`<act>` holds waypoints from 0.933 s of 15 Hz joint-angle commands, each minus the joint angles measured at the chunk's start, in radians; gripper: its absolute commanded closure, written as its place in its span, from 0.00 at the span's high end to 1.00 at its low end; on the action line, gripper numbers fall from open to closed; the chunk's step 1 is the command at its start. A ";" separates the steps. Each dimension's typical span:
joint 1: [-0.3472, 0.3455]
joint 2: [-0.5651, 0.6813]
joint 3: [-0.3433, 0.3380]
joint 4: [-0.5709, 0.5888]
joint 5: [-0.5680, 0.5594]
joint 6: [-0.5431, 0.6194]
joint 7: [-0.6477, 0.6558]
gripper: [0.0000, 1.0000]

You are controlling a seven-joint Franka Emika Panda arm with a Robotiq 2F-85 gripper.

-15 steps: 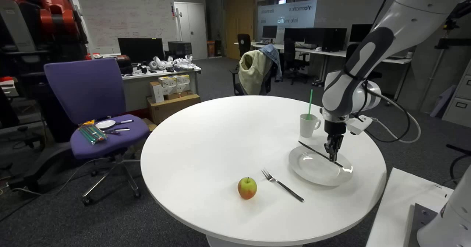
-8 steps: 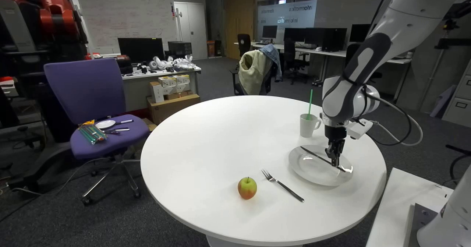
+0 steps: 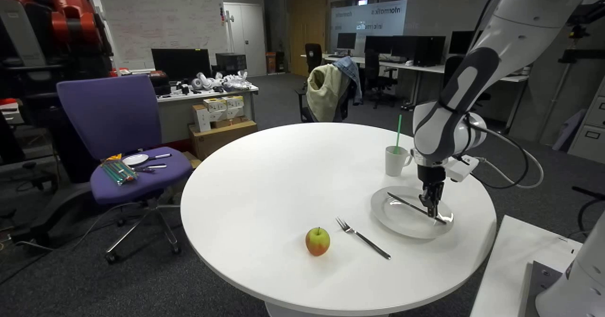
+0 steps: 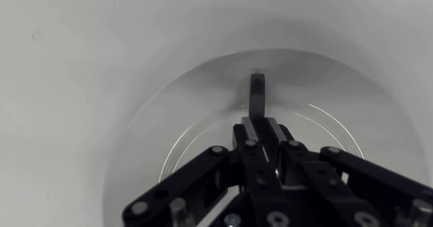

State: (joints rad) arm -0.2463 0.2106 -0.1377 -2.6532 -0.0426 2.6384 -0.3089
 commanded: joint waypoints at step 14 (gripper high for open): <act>0.015 0.022 -0.016 0.035 -0.033 0.003 0.020 0.03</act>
State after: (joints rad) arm -0.2463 0.2285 -0.1377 -2.6299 -0.0486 2.6385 -0.3089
